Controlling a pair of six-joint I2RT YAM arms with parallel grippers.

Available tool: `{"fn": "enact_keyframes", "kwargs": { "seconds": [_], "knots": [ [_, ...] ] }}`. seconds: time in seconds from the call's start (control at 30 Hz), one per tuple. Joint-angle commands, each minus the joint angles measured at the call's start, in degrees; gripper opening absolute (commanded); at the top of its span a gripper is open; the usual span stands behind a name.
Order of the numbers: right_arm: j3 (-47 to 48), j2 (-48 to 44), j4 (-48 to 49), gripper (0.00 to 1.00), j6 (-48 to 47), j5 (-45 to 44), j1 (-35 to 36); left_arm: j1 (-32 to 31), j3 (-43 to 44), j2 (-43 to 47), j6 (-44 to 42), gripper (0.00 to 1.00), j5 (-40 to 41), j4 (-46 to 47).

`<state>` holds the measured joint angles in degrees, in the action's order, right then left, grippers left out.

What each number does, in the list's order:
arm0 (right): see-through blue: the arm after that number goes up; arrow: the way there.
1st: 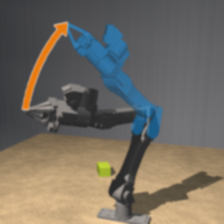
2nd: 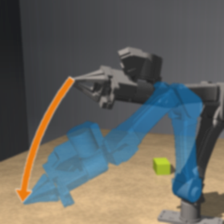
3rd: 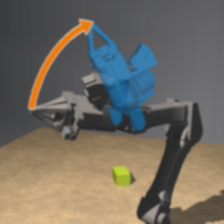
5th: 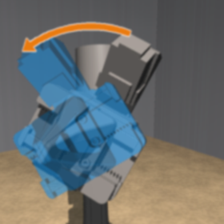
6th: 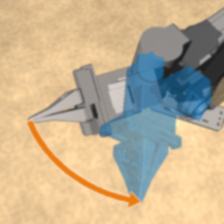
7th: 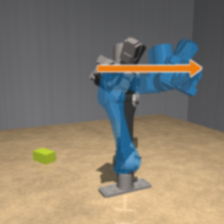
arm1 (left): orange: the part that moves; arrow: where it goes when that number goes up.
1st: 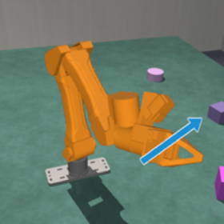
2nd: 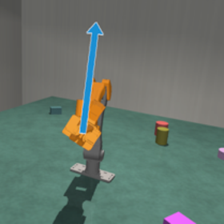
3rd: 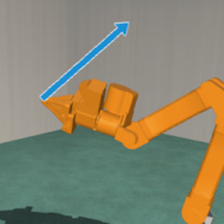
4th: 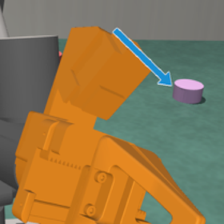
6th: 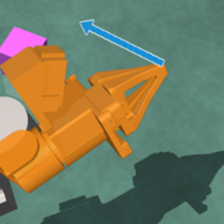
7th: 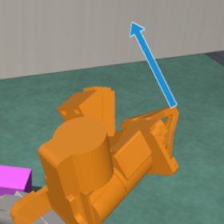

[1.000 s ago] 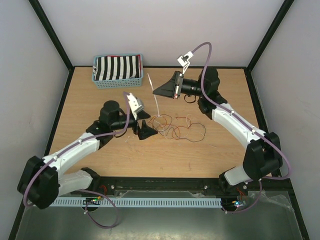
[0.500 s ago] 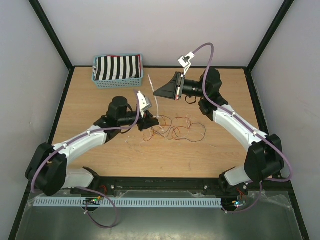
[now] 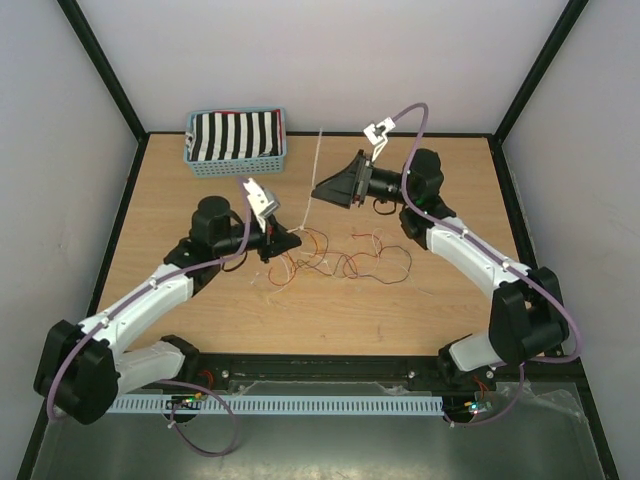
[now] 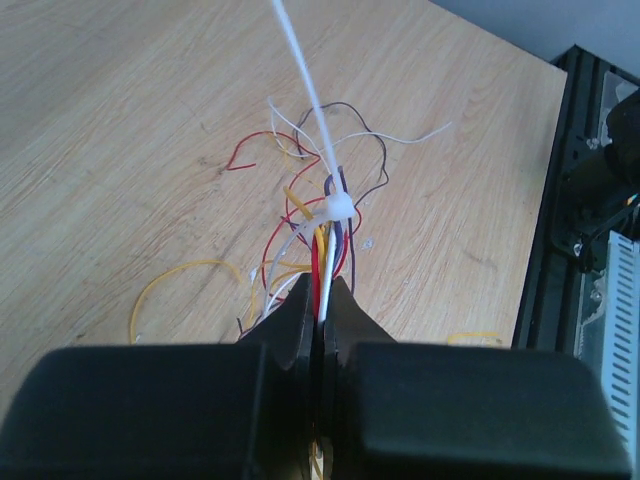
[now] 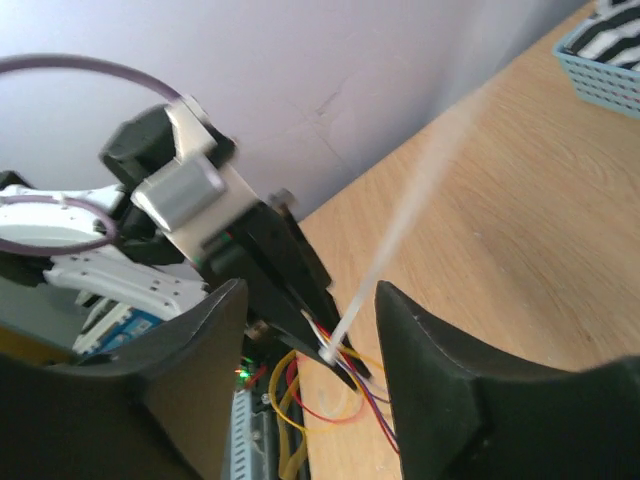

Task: Zip-tie the wires
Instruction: Place the cable at the center of the board.

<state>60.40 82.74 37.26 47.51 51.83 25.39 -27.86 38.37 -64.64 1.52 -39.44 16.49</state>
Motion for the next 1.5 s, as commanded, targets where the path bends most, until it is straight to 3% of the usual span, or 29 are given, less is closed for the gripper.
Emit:
{"fn": "enact_keyframes", "kwargs": {
  "seconds": [0.0, 0.13, 0.23, 0.37, 0.53, 0.77, 1.07, 1.47],
  "knots": [
    [-5.1, -4.2, 5.9, 0.7, -9.5, -4.8, -0.8, 3.0, -0.5, 3.5, 4.9, 0.0, -2.3, -2.8],
    [-11.3, -6.3, 11.0, 0.82, -15.3, -6.2, -0.8, 5.2, -0.3, 4.8, 7.8, 0.0, -4.1, -4.4],
    [-16.6, -5.9, 20.5, 0.84, -13.1, -5.2, -0.8, 5.9, -0.2, 5.2, 8.8, 0.0, -5.1, -4.7],
    [-17.9, -3.8, 24.9, 0.81, -9.5, -1.8, -0.6, 6.0, -0.1, 4.7, 9.2, 0.0, -5.7, -4.7],
    [-15.8, 0.1, 23.6, 0.77, -0.3, 1.8, 0.0, 5.9, 0.0, 4.5, 9.1, 0.0, -5.7, -4.4],
    [-10.8, 5.4, 12.6, 0.67, 6.9, 5.4, 2.5, 5.1, -0.1, 4.2, 8.7, 0.0, -5.4, -3.8],
    [-8.6, 9.6, 12.0, 0.65, 12.2, 10.5, 3.5, 4.8, 0.0, 3.3, 8.0, 0.0, -5.9, -3.6],
    [-9.5, 15.2, 30.7, 0.59, 27.2, 15.5, 6.4, 4.4, 0.1, 2.8, 7.5, 0.0, -6.2, -3.2]
  ]
}}
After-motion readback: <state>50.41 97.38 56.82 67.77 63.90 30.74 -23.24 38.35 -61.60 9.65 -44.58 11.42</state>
